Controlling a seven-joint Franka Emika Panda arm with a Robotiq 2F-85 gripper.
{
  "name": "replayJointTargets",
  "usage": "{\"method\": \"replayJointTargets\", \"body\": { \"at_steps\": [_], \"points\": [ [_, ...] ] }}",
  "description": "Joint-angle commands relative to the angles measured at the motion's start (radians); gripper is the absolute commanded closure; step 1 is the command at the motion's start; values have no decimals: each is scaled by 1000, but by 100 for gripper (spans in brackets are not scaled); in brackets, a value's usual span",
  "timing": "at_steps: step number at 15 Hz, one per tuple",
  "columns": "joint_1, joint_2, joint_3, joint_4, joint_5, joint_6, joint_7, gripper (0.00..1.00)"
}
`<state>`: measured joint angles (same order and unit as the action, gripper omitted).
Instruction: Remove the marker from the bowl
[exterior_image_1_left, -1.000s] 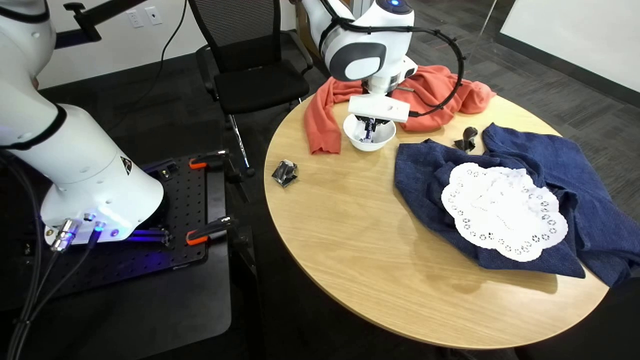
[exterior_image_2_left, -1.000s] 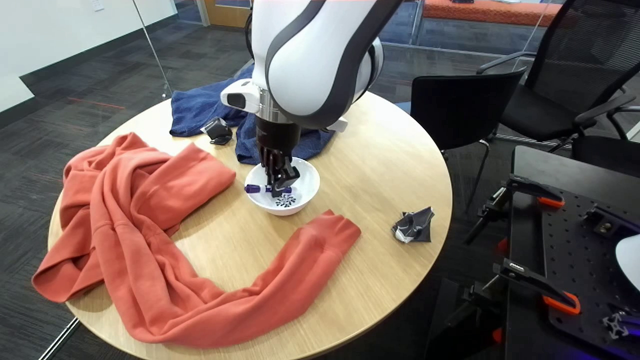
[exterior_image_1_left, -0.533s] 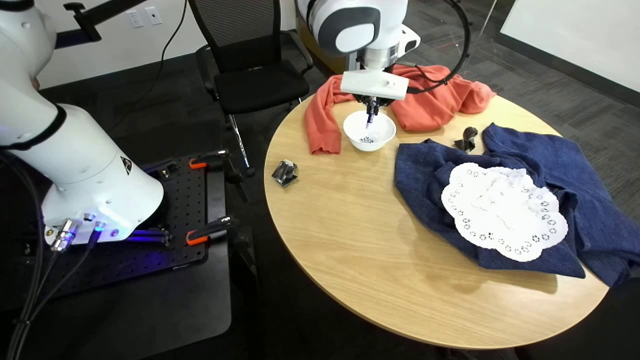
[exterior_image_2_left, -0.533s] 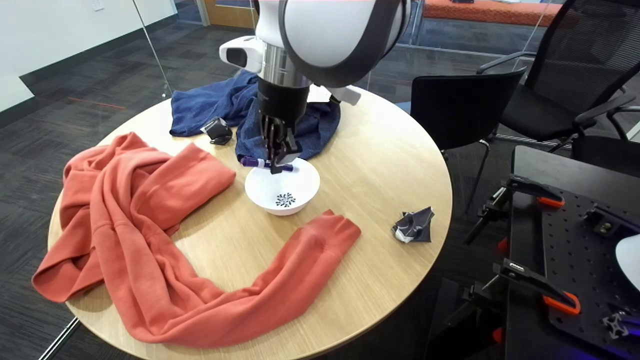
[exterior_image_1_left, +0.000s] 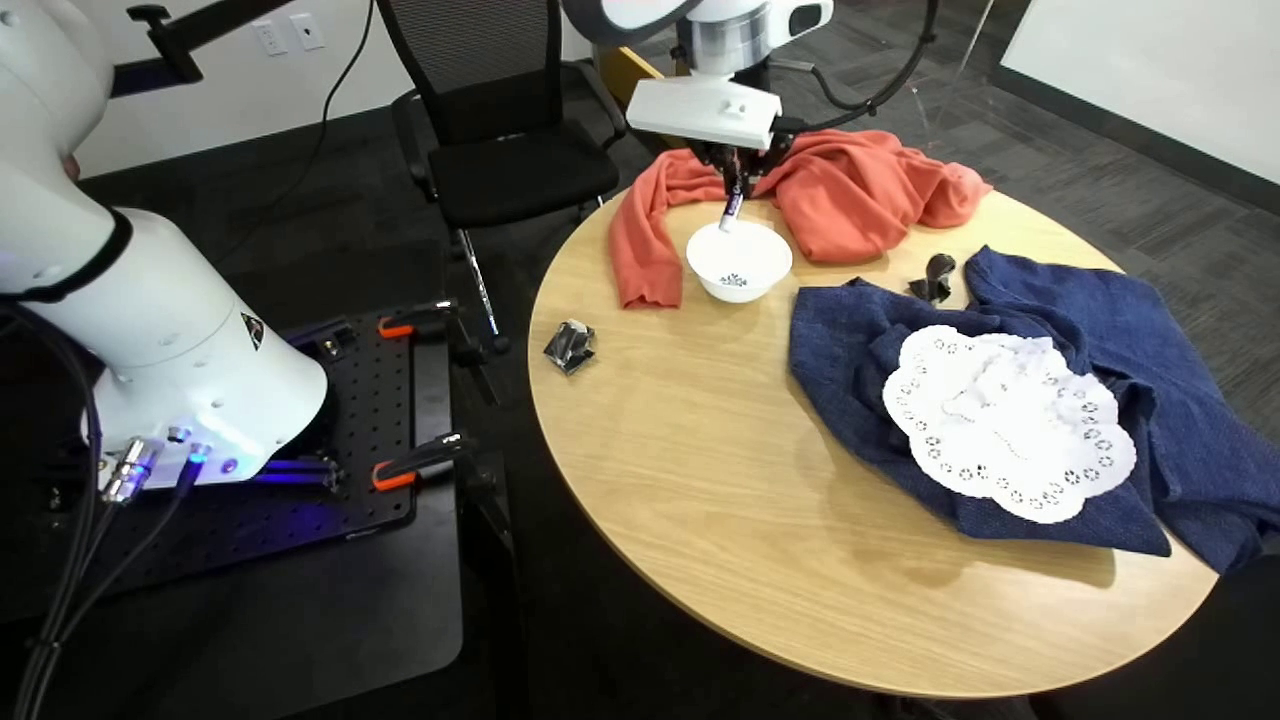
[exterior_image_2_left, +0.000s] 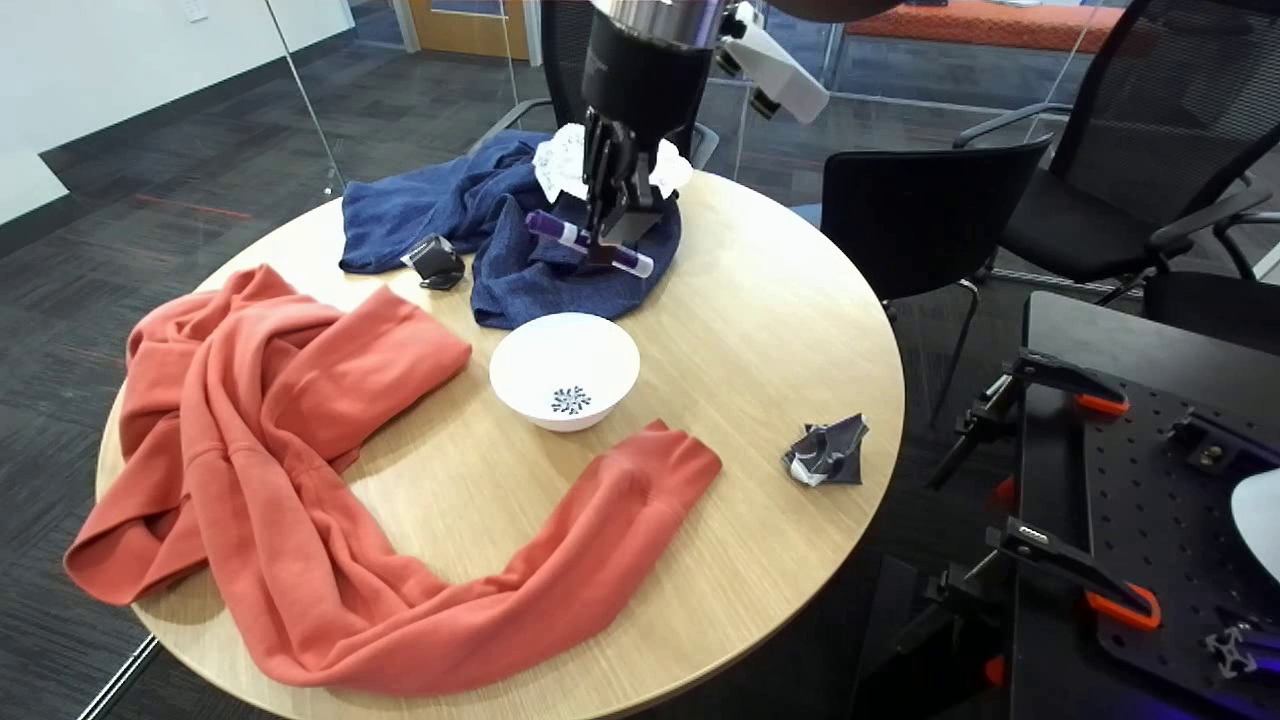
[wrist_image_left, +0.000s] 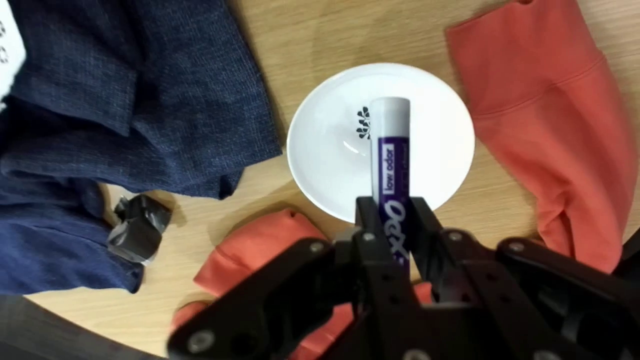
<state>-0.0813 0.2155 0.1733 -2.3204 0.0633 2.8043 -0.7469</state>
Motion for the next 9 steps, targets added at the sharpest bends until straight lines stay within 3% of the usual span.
{"method": "replayJointTargets", "body": {
  "at_steps": [1, 9],
  "points": [
    [18, -118, -50, -120, 3, 34, 168, 95],
    [30, -172, -150, -231, -30, -4, 583, 95]
  ]
}}
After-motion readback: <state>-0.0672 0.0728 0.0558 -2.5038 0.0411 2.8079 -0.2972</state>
